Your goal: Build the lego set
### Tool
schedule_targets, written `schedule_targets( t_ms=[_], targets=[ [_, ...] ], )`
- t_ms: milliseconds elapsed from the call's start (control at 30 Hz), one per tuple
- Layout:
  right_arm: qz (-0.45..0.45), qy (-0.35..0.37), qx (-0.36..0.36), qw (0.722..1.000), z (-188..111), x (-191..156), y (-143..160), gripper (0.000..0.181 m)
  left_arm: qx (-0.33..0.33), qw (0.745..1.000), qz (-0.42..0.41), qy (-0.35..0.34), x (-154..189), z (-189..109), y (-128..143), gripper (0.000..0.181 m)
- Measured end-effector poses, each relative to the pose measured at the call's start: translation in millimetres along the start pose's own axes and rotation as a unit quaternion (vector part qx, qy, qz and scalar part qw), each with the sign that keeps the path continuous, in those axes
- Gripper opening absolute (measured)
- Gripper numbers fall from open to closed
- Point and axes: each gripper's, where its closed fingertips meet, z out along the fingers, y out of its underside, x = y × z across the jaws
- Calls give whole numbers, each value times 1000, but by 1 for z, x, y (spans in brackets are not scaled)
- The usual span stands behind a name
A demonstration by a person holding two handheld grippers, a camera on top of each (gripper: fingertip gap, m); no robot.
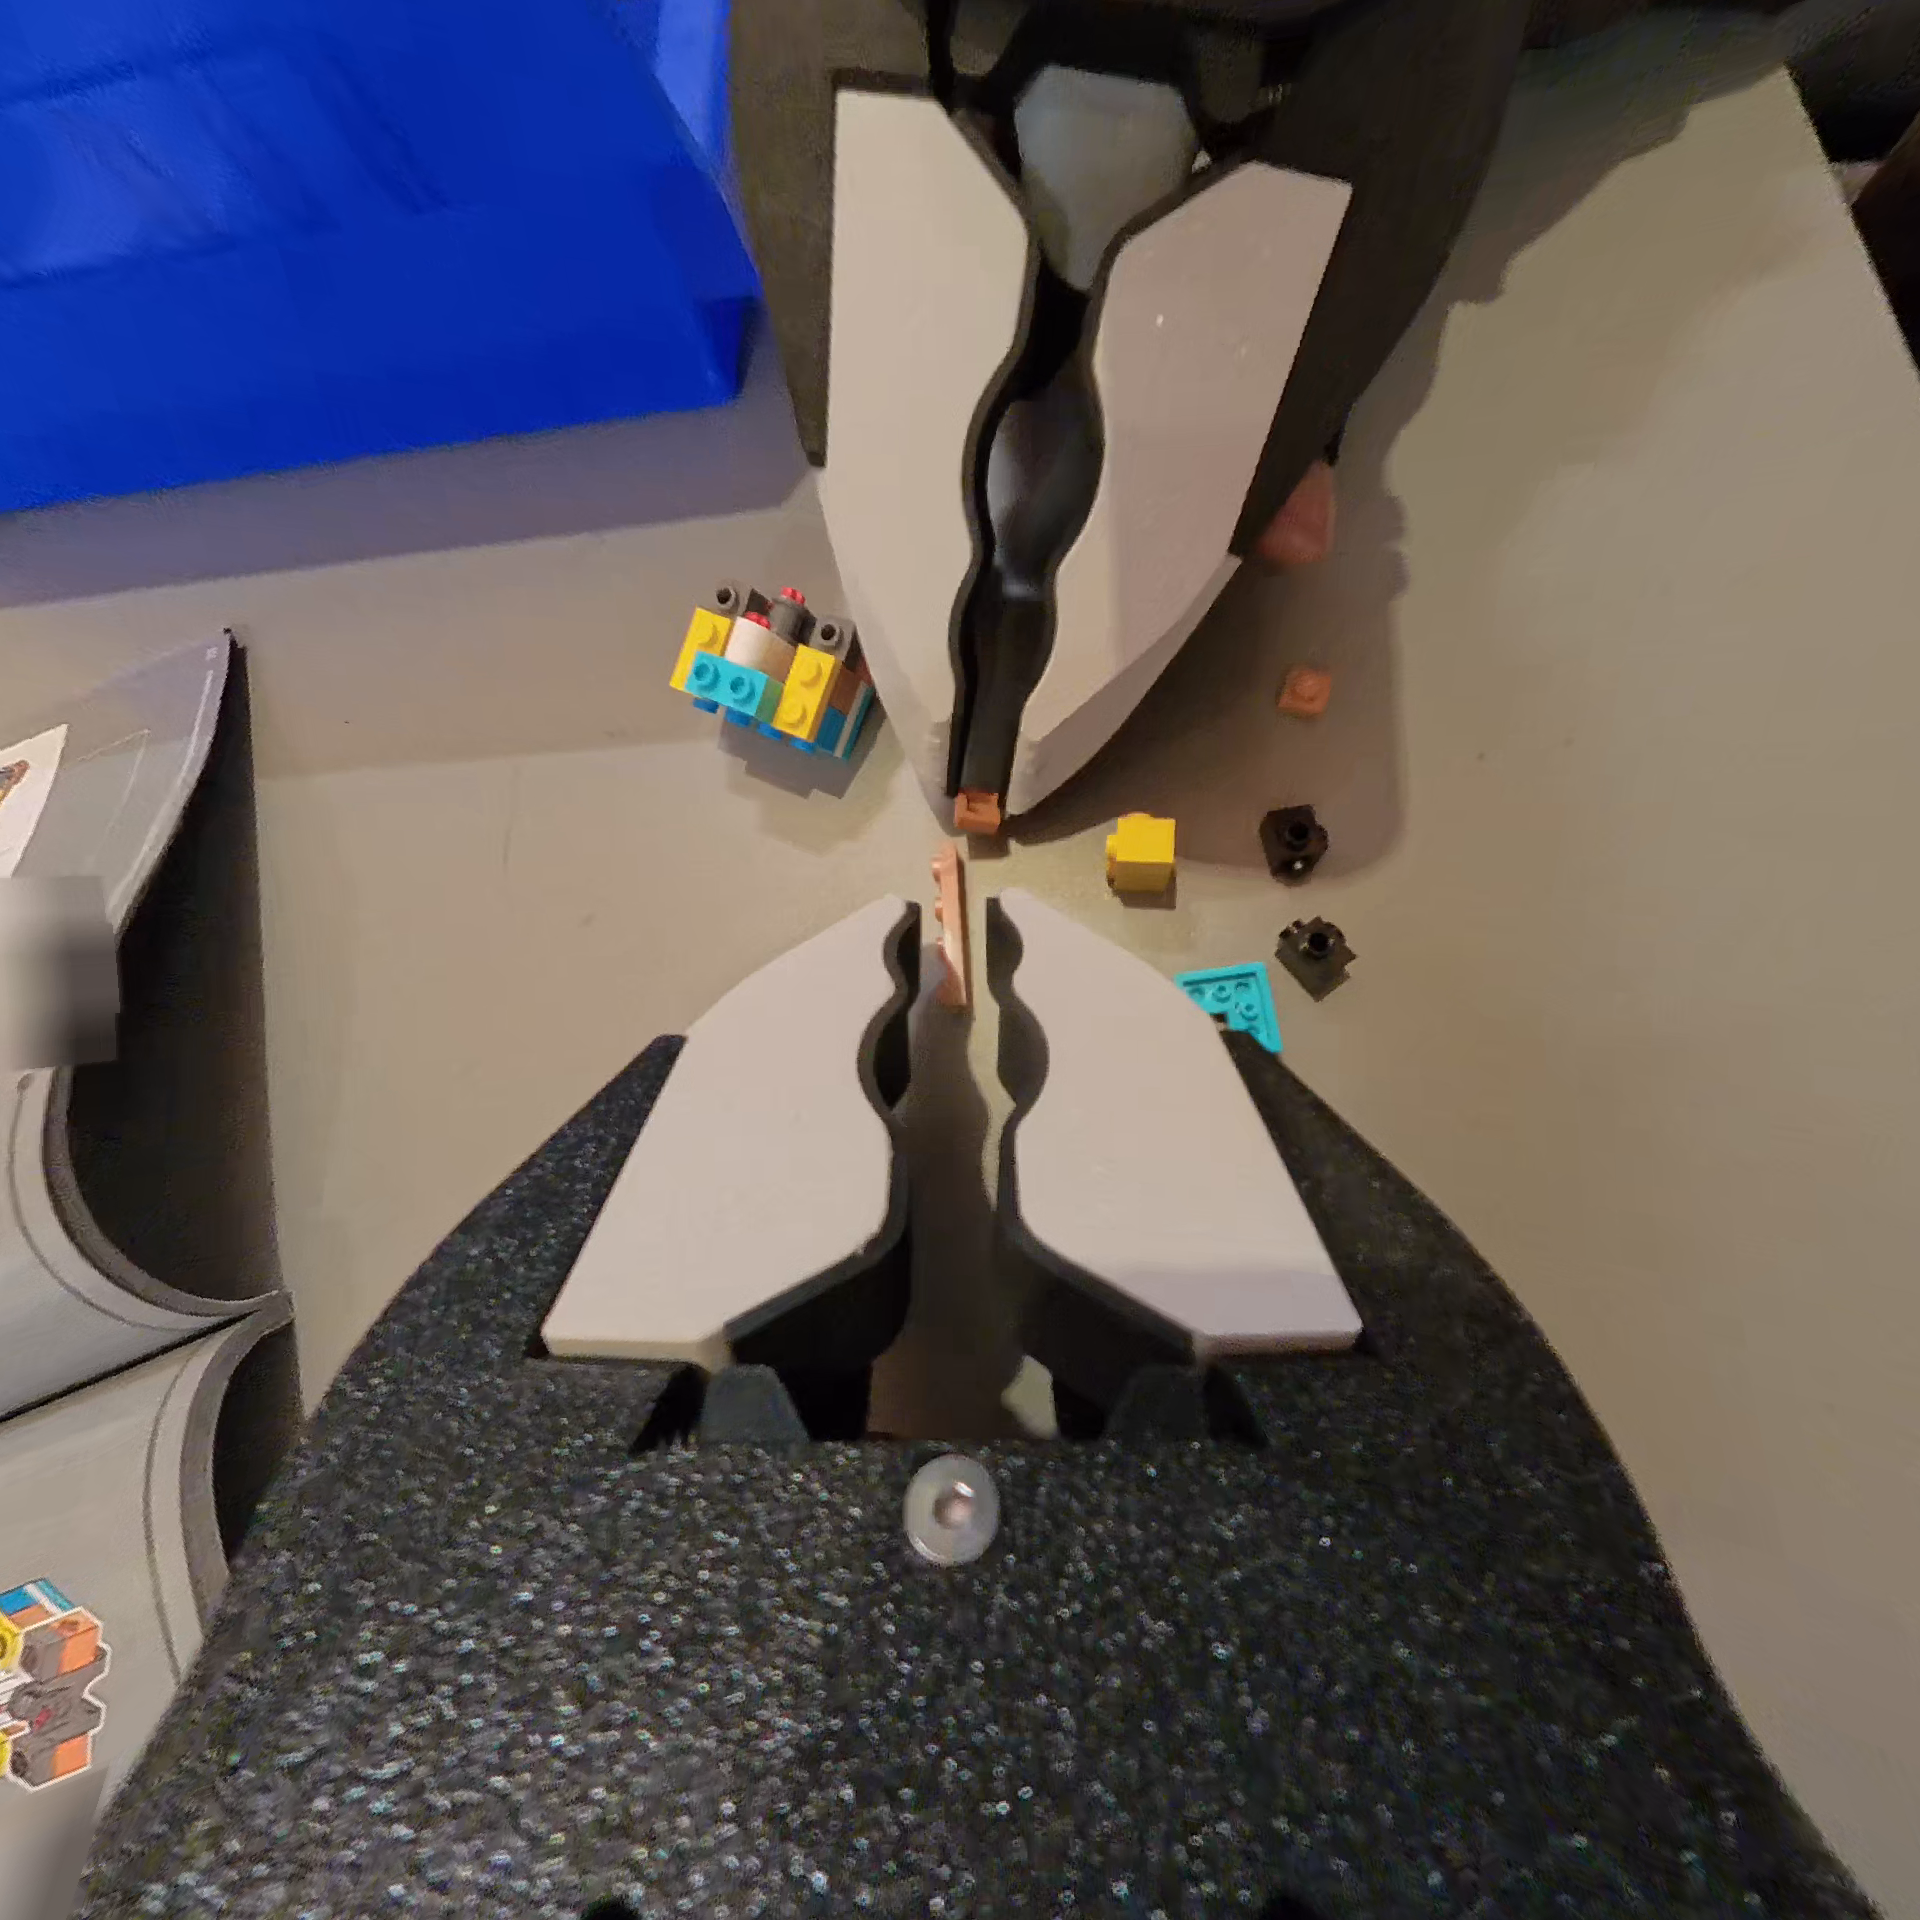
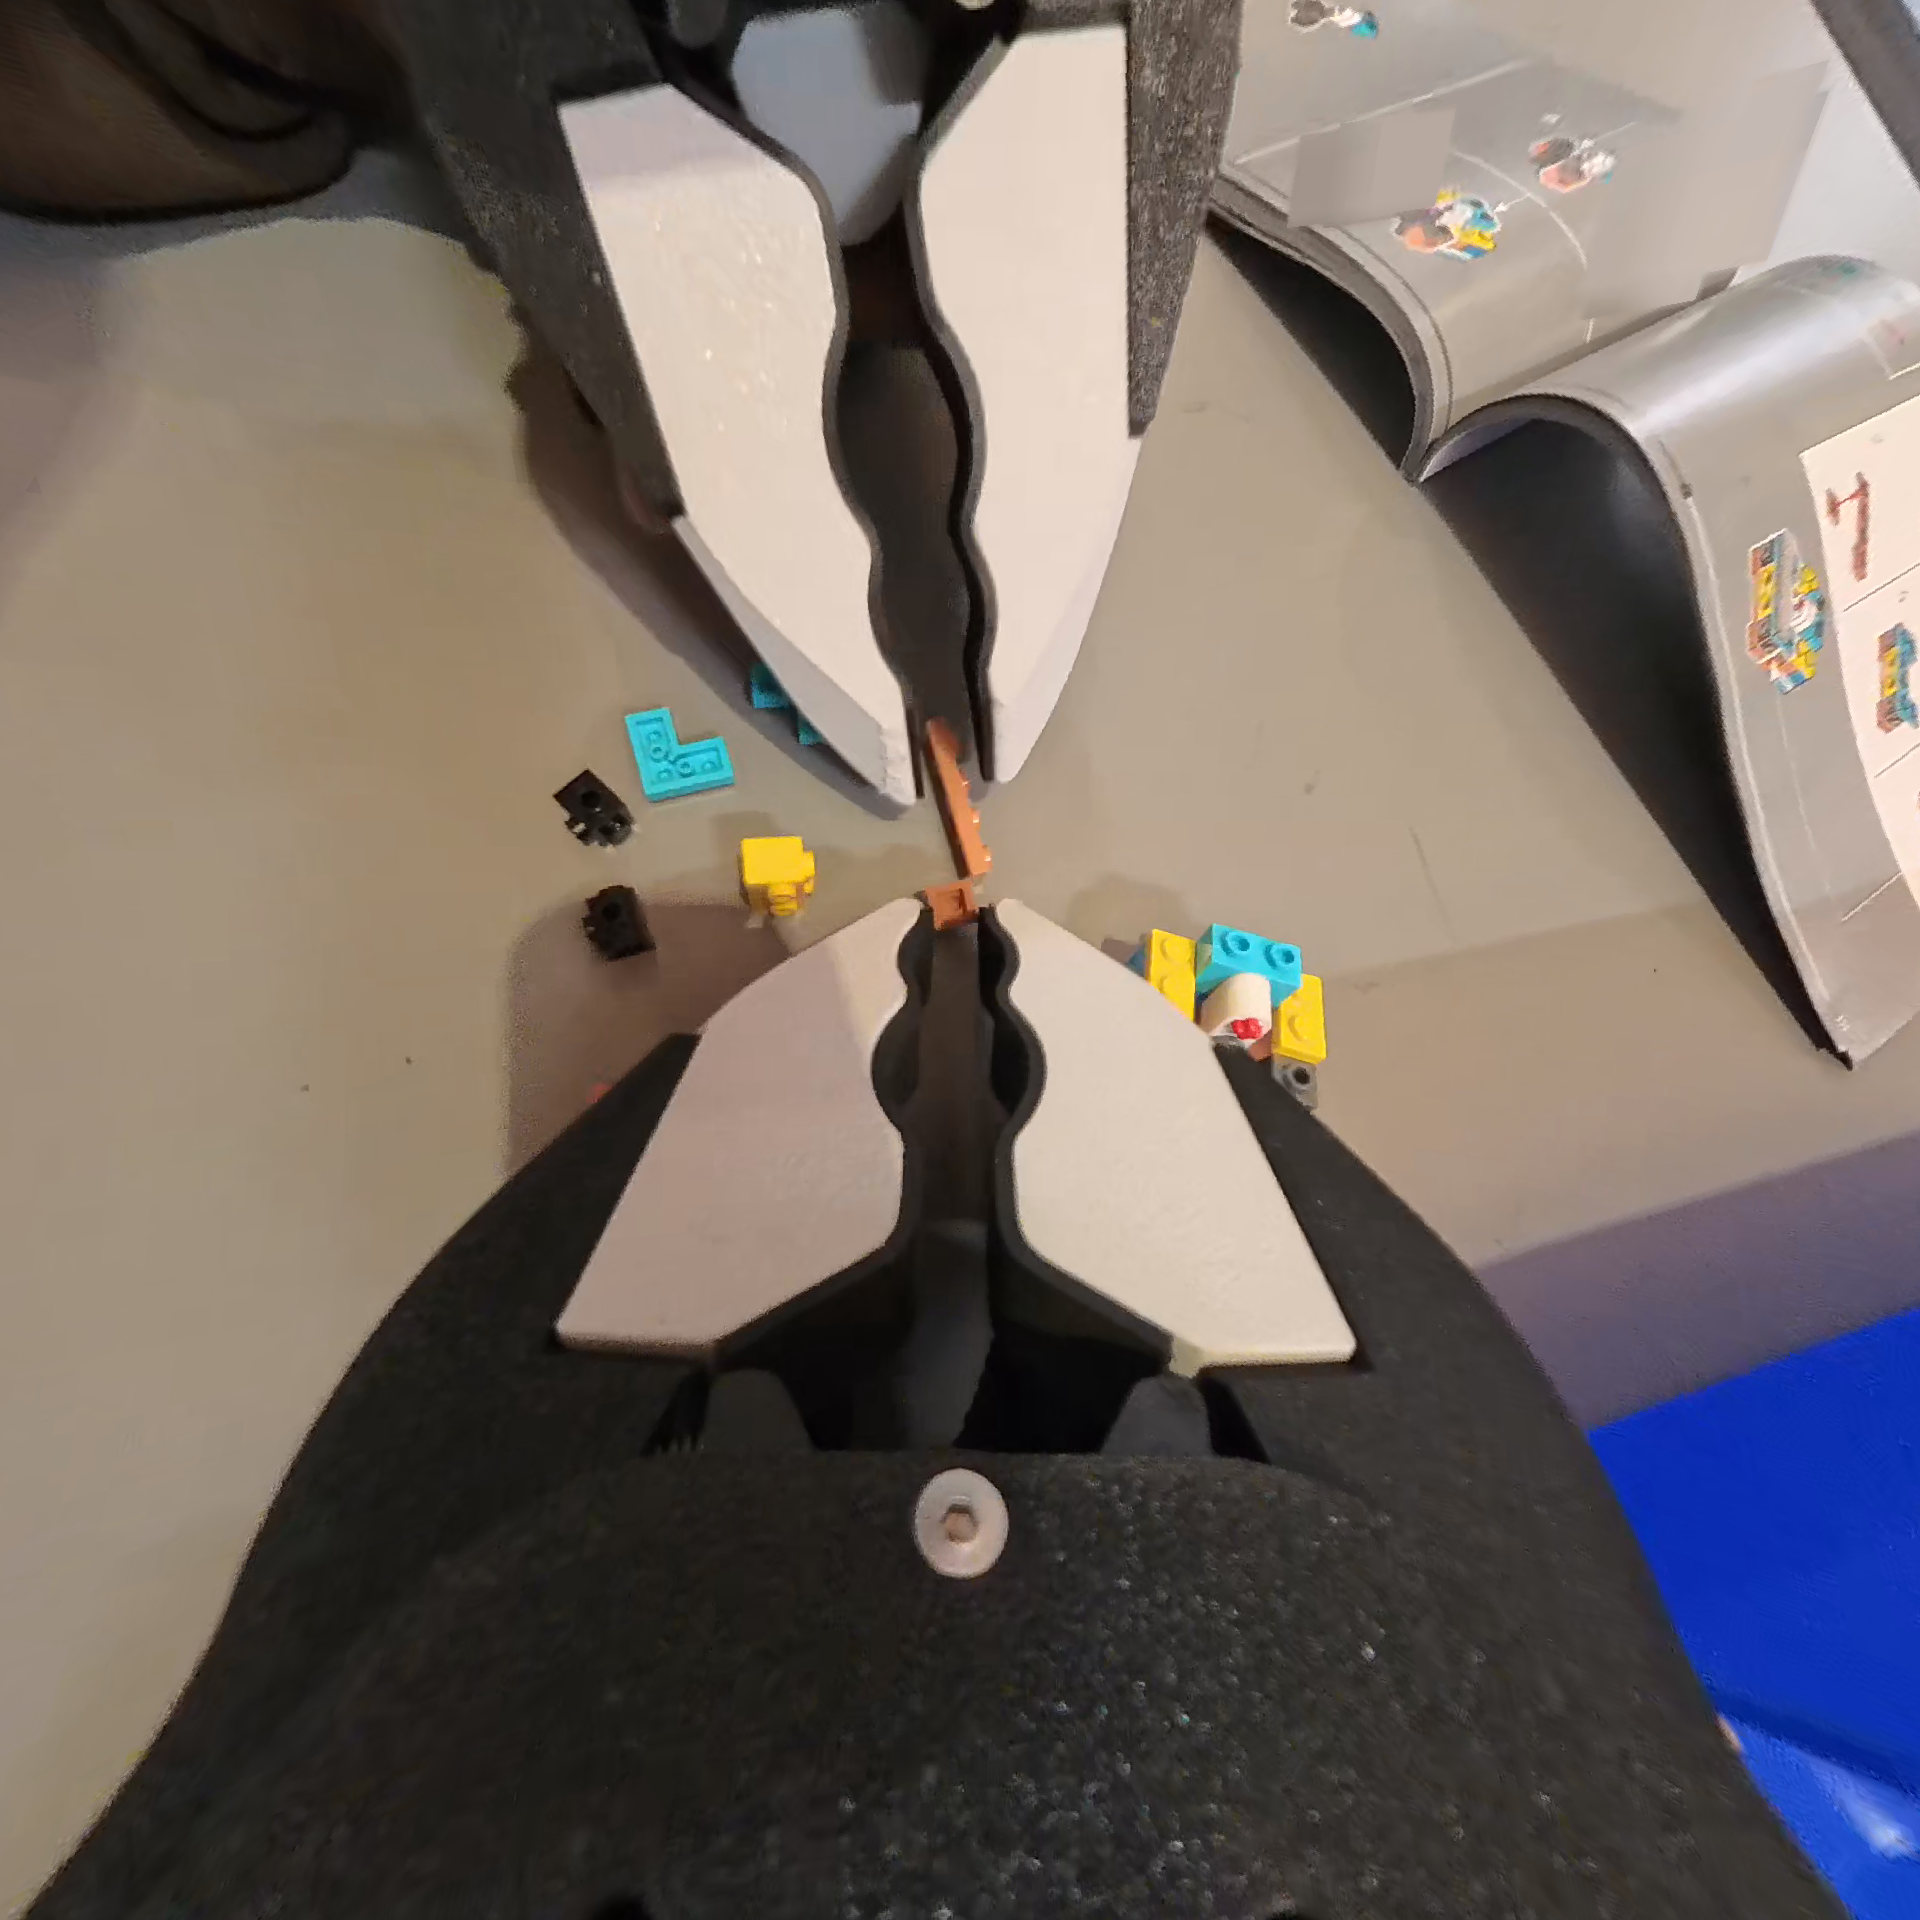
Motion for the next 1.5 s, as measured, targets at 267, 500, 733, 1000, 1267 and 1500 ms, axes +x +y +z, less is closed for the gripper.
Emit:
schedule_targets(
  t_ms=[267,500,733,1000,1267,1500],
  targets=[
    [-72,67,72,993,-13,8,-23,8,98,990,-99,32,-4,-16,-30,11],
    [-131,127,82,980,-18,13,-31,8,113,982,-145,43,-6,-18,-34,11],
    [-167,158,76,970,-18,14,-33,8,107,979,-168,46,-7,-14,-33,10],
    [-192,172,70,964,-17,13,-33,8,103,980,-165,43,-7,-11,-32,6],
    [-114,118,112,980,-25,14,-36,11,103,991,-82,17,-5,-13,-32,5],
    [-74,52,124,988,-26,5,-31,10,89,996,-7,7,3,-8,-30,5]
  ],
)
